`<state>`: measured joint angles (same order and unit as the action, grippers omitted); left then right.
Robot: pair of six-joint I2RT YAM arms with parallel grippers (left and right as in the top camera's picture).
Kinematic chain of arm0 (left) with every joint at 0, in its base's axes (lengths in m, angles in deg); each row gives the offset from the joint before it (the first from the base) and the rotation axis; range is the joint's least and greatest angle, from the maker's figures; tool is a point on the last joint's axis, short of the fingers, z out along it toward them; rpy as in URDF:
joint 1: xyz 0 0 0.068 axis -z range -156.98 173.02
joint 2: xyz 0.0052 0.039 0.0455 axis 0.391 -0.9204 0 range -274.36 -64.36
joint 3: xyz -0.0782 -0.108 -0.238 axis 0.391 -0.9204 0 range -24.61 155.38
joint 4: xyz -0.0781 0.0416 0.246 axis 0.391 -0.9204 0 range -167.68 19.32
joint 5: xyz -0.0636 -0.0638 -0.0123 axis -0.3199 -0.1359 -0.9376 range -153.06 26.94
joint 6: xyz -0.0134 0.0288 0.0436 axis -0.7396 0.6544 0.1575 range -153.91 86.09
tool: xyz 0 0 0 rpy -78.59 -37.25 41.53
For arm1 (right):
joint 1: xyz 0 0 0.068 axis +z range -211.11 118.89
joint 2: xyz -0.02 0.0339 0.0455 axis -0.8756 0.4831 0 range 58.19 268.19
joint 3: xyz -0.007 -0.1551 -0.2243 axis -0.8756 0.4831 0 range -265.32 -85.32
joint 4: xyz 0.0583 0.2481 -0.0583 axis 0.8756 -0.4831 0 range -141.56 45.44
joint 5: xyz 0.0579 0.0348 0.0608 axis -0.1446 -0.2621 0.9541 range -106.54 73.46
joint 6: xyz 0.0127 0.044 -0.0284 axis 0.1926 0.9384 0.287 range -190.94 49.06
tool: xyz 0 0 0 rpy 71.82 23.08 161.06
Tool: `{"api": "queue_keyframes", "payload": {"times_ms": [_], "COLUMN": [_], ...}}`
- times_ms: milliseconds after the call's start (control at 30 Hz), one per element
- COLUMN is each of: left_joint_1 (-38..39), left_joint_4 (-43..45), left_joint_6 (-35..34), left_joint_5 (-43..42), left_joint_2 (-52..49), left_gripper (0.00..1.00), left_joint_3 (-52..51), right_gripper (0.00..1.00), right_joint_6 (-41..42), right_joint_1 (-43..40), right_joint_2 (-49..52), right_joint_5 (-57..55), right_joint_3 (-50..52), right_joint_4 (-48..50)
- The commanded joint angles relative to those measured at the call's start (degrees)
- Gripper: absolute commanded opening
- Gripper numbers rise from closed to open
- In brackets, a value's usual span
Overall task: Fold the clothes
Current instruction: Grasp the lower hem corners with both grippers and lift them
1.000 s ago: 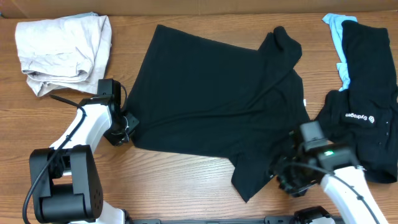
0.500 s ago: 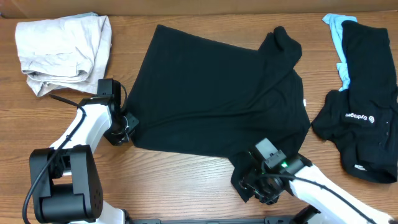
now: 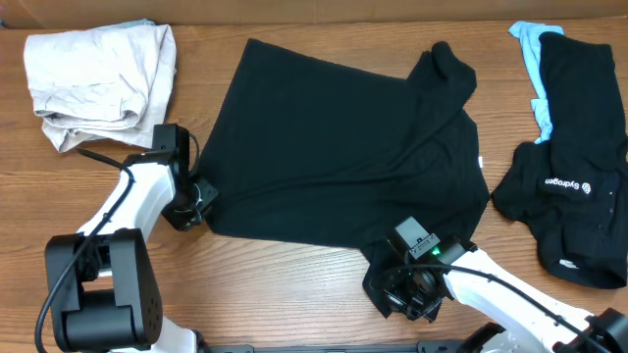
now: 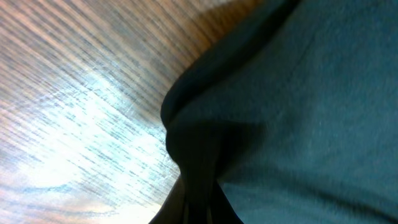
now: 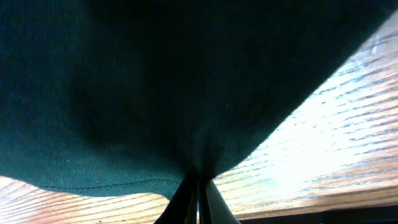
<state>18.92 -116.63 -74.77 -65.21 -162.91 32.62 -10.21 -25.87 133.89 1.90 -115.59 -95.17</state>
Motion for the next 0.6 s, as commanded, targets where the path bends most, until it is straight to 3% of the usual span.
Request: {"api": "queue_keyframes", "payload": {"times_ms": [0, 367, 567], "left_joint_1": [-1.33, -3.80, -3.58], "left_joint_4": [-2.60, -24.61, -35.10], "left_joint_6": [4.87, 14.88, 17.20], "left_joint_5": [1.16, 3.80, 3.82], "left_joint_2": [-0.37, -0.35, -0.35], "left_gripper": [0.04, 0.04, 0.06], "left_joint_3": [4.46, 30.01, 40.50], "right_gripper": [0.04, 0.04, 0.04], "right_joint_6": [-2.29, -12.87, -16.06], "right_joint_1": [-1.22, -13.84, -18.16], "right_joint_2": [-0.96, -15.45, -18.29], "right_joint_5": [-2.45, -12.02, -13.38], "right_joint_3": [-1.40, -25.00, -38.32], "right_joint_4": [-1.53, -24.68, -35.04]}}
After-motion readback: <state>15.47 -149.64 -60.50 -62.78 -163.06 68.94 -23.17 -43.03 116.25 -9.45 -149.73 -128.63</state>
